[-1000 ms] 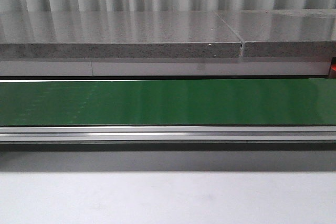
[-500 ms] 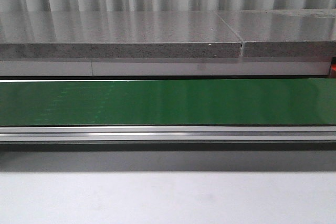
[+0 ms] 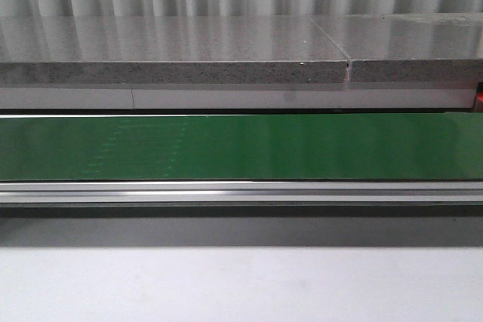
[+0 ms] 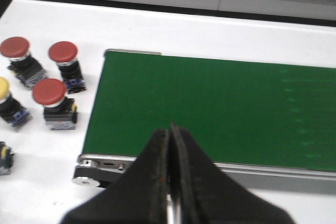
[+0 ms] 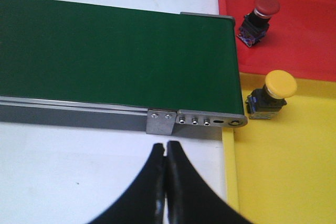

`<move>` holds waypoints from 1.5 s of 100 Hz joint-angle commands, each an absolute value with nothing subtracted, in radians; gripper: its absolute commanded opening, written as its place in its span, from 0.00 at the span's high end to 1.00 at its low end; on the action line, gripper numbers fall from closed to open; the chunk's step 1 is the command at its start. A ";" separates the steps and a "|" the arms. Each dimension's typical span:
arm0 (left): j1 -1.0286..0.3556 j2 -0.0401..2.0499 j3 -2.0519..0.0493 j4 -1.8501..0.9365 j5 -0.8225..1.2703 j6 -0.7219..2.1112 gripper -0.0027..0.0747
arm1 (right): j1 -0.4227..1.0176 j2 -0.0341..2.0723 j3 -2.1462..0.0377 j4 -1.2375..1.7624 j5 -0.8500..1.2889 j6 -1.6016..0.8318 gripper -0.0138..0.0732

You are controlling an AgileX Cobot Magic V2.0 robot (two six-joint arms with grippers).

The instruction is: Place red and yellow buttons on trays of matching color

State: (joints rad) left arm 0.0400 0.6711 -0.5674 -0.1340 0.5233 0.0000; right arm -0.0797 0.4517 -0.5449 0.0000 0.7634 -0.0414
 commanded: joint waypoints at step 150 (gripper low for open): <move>0.696 1.313 -0.837 -0.184 0.786 -0.045 0.33 | -0.080 0.457 -0.570 0.000 0.704 -0.048 0.92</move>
